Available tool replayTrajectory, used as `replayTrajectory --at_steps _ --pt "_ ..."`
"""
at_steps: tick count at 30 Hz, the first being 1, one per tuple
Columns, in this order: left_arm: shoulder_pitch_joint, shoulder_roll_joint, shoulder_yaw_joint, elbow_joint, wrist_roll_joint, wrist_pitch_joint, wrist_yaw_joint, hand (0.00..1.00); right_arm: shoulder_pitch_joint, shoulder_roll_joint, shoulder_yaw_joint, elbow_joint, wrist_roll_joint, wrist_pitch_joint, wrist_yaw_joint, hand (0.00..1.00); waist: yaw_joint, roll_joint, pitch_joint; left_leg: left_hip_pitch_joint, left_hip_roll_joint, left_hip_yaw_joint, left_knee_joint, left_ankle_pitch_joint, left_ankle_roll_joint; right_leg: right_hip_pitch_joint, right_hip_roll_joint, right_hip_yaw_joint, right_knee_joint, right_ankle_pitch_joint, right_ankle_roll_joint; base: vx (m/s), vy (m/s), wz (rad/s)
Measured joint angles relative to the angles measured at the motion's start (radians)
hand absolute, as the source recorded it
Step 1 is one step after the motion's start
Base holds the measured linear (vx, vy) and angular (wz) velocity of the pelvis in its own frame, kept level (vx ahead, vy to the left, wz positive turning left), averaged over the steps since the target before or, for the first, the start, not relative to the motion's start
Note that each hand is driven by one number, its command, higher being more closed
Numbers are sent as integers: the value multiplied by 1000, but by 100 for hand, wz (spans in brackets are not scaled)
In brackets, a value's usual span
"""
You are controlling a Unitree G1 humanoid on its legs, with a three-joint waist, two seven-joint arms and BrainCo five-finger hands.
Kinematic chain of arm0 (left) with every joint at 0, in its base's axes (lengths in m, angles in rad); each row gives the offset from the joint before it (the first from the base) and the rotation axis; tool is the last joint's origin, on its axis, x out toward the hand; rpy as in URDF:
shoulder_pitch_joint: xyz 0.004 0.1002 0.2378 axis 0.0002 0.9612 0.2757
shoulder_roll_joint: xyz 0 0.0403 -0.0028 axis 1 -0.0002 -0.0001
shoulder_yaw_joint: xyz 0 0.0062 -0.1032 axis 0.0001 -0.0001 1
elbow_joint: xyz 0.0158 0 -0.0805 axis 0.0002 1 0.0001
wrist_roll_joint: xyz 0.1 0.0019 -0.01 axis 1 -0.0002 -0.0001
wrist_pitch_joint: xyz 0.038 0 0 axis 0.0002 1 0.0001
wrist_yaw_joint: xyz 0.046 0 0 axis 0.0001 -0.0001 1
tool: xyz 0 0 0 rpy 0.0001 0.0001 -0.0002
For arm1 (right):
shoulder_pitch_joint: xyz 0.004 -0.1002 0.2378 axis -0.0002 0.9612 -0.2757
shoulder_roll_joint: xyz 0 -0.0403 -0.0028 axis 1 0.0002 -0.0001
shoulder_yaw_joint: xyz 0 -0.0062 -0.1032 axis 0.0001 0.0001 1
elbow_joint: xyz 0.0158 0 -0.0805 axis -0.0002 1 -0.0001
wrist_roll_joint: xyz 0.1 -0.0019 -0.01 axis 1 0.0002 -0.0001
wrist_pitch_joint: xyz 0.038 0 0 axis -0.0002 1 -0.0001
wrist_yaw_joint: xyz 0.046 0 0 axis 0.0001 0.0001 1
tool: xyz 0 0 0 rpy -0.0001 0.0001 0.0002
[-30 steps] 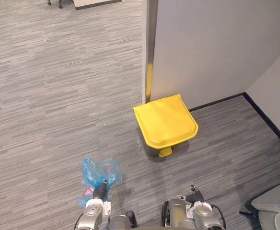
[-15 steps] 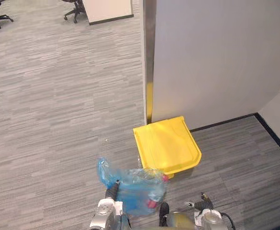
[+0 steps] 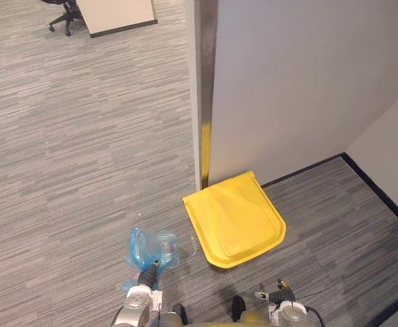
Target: Gather rubbish on tea table into small bin, then transfer packed bag to large trash can.
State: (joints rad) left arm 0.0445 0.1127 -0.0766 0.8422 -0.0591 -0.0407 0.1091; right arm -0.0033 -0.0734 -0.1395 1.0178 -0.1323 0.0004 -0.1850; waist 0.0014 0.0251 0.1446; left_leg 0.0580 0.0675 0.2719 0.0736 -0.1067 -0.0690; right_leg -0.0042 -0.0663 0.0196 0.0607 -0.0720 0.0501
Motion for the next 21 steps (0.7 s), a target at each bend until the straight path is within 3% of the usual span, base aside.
replayTrajectory --at_steps 3,5,7,8,10,11,12,13,14,16,19,20,21 --pt "6 -13 -2 0 0 -1 0 100 -15 -11 8 -1 -6 0 0 0 0 12 7 16 15 25 5 -1 2 -64 15 26 124 -5 4 3 11 -46" --pt "-15 -19 -1 1 -1 -1 -3 100 -30 -18 7 -1 -6 0 -1 0 -11 15 41 56 28 23 4 -17 22 -146 17 -3 339 -27 38 -47 -9 -32" --pt "-30 -11 0 6 -2 -3 -1 100 -50 -21 9 -18 -7 -2 1 0 -12 21 68 92 35 14 5 -89 23 -253 10 -59 452 -106 36 -51 -15 -40" --pt "-43 4 6 25 -2 -3 2 100 -64 -14 25 -19 -9 0 2 0 -10 -8 90 98 23 26 32 -115 34 -282 -6 -71 407 -96 36 -60 -25 -34" --pt "-49 13 13 43 -2 -3 2 100 -74 -9 25 -27 -10 -1 6 0 -13 -26 109 98 22 31 69 -144 24 -307 -13 -86 228 0 49 -7 -59 -13" --pt "-48 13 13 45 -2 -3 2 100 -74 -10 27 -29 -22 1 6 0 -10 -44 118 99 10 33 101 -162 6 -286 -51 -140 162 72 55 104 -85 -22" --pt "-49 4 12 46 -3 -3 2 100 -70 -10 26 -28 -24 7 5 0 -2 -42 129 102 21 34 133 -183 -17 -271 -54 -166 147 138 35 133 -116 -18" --pt "-54 -10 12 46 -3 -4 0 100 -78 -15 25 -35 -25 7 4 0 -2 -25 137 94 32 31 149 -191 -17 -273 -50 -171 157 137 34 126 -111 -3" --pt "-68 -27 11 46 -3 -5 0 100 -85 -16 24 -51 -26 8 -4 0 -14 -13 149 90 31 20 155 -192 -15 -281 -45 -169 184 129 20 112 -105 21" --pt "-81 -38 11 46 -2 -16 0 100 -87 -10 25 -63 -26 8 -7 0 -12 -17 160 101 34 9 157 -192 -14 -291 -44 -167 244 99 -22 86 -87 22" --pt "-92 -38 12 41 -2 -23 -3 100 -76 -10 24 -71 -27 3 -8 0 -8 -18 157 105 52 -45 194 -229 -17 -303 -39 -168 363 9 -30 64 -100 33" --pt "-92 -36 13 42 0 -22 -4 100 -66 -10 24 -84 -28 3 -7 0 -7 -20 153 106 55 -68 202 -250 -44 -318 -41 -169 413 -20 -27 68 -72 29" --pt "-91 -36 14 45 9 -18 -4 100 -64 -9 24 -86 -37 5 -7 0 -2 -18 150 106 62 -79 212 -259 -41 -318 -42 -178 429 -34 -28 70 -54 23"
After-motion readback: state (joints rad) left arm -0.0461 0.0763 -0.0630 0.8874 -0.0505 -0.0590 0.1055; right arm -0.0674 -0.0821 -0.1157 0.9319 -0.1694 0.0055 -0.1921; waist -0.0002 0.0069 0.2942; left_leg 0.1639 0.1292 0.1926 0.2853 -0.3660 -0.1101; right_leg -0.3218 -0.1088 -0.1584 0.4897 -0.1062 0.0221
